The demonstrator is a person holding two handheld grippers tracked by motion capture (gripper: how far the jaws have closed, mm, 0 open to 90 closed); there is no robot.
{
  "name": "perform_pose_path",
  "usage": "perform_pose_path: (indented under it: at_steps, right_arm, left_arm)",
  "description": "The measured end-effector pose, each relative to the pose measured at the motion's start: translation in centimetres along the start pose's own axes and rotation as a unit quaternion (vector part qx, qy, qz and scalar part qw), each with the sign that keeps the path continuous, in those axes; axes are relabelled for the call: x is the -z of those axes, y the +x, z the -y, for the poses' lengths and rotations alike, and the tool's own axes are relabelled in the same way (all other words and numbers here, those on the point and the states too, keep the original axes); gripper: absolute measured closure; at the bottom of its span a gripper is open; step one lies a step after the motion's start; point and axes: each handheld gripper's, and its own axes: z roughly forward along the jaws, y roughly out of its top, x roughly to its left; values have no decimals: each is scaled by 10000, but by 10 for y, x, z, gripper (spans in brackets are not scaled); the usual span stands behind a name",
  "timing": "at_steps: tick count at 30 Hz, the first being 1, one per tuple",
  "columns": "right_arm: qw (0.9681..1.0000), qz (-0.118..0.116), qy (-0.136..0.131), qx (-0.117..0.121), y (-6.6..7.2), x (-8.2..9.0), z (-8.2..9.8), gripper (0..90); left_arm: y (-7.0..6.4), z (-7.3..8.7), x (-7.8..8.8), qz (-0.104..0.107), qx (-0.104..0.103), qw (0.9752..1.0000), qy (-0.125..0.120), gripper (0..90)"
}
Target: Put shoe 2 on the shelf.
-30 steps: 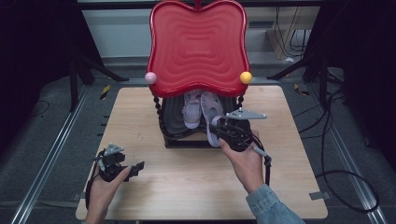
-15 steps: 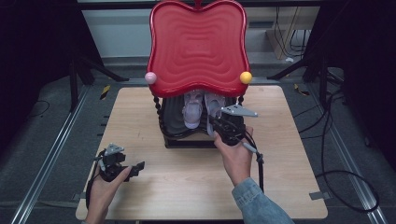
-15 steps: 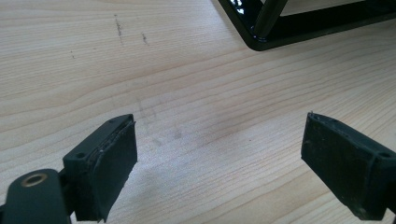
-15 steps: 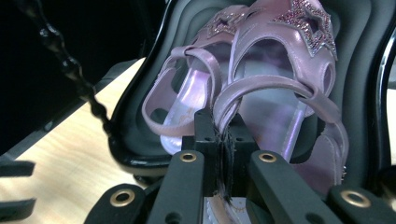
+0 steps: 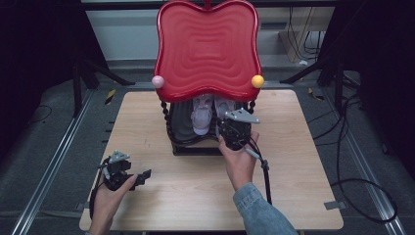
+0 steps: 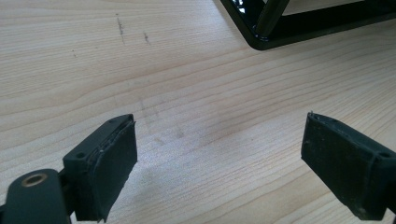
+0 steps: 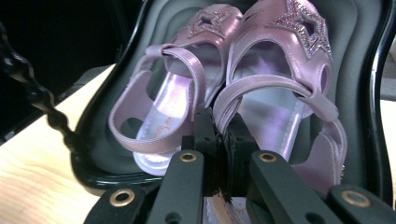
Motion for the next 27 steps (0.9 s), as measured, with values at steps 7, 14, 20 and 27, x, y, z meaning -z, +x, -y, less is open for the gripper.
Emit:
perform_pose_path:
  at_steps: [7,14,20,27]
  right_arm:
    - [10000,58,-23,-72,-1,-8,1,866]
    - [9998,159,-27,-116,-2,-17,3,866]
    - [9998,186,-36,-95,3,-23,2,864]
    - [9998,188,12,-8,6,-30,4,854]
  left_arm:
    - [-1,0,-1,7,-3,10000,6,99]
    - [-1,1,-2,18,-10,10000,25,98]
    - [-1,0,-1,23,1,10000,7,99]
    - [-1,0,-1,35,4,10000,2,99]
